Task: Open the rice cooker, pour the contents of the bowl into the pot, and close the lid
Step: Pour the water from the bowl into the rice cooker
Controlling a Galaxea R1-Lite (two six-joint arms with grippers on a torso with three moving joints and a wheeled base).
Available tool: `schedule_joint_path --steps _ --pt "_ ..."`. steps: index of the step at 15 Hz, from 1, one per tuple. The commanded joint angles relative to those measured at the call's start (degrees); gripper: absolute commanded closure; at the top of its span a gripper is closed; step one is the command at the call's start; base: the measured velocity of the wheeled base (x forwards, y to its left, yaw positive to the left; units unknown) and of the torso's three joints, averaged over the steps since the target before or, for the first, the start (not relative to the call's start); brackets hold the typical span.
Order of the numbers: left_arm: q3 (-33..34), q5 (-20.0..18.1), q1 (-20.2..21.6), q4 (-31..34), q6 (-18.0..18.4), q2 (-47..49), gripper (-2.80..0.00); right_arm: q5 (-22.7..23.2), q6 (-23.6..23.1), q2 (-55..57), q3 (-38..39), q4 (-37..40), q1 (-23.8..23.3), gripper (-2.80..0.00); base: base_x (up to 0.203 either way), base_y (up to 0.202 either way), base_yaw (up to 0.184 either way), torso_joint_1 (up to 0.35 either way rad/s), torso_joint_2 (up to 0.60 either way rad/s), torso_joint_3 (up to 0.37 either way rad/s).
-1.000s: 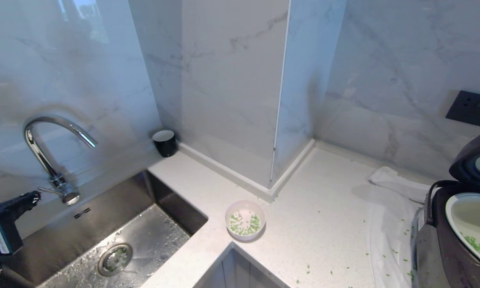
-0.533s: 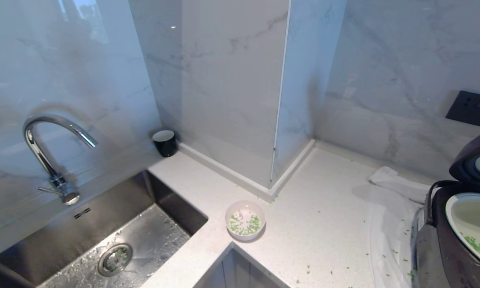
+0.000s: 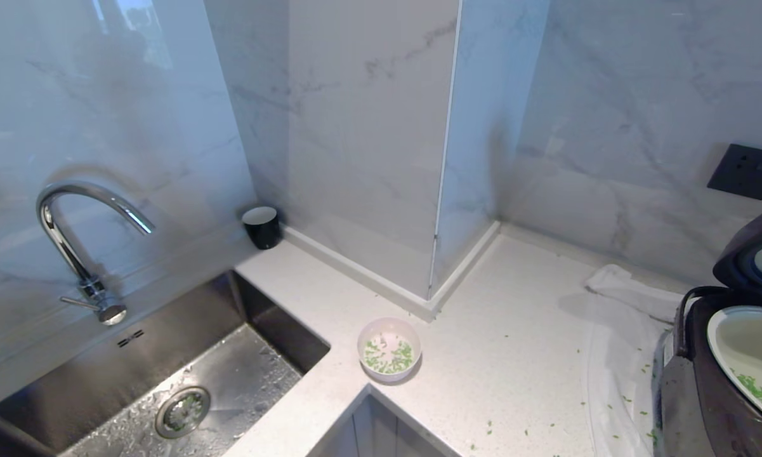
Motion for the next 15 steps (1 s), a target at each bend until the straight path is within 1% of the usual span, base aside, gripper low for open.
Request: schedule_joint_path --steps 1,2,3,5,8,10,11,12,14,15 --pt "3.2 -1.4 -0.8 0.6 0.0 -7.1 0.00 0.0 0.0 0.0 0.0 0.0 0.0 0.00 0.000 0.000 0.000 0.000 0.00 0.000" --pt "4.9 -3.2 -0.8 1.7 0.0 -9.9 0.00 0.0 0.0 0.0 0.0 0.0 0.0 0.00 0.000 0.000 0.000 0.000 0.00 0.000" --pt "6.4 -4.7 -0.7 4.2 0.1 -12.6 0.00 0.0 0.0 0.0 0.0 0.0 0.0 0.00 0.000 0.000 0.000 0.000 0.00 0.000" --pt "8.7 -6.0 -0.7 11.3 -0.1 -15.8 0.00 0.0 0.0 0.0 0.0 0.0 0.0 0.00 0.000 0.000 0.000 0.000 0.00 0.000" --pt "12.7 -8.2 -0.6 11.8 -0.4 -15.8 0.00 0.0 0.0 0.0 0.0 0.0 0.0 0.00 0.000 0.000 0.000 0.000 0.00 0.000" --pt "13.2 -9.6 -0.7 12.1 -2.8 -15.8 0.00 0.0 0.0 0.0 0.0 0.0 0.0 0.00 0.000 0.000 0.000 0.000 0.00 0.000" --pt "13.1 -11.1 -0.8 13.7 -3.3 -15.8 0.00 0.0 0.0 0.0 0.0 0.0 0.0 0.00 0.000 0.000 0.000 0.000 0.00 0.000" --pt "12.6 -12.2 -0.8 16.9 -3.4 -15.8 0.00 0.0 0.0 0.0 0.0 0.0 0.0 0.00 0.000 0.000 0.000 0.000 0.00 0.000" --pt "11.0 -13.0 -0.7 25.2 -3.5 -15.8 0.00 0.0 0.0 0.0 0.0 0.0 0.0 0.00 0.000 0.000 0.000 0.000 0.00 0.000" --pt "10.4 -13.1 -0.7 26.4 -3.6 -15.8 0.00 0.0 0.0 0.0 0.0 0.0 0.0 0.00 0.000 0.000 0.000 0.000 0.00 0.000"
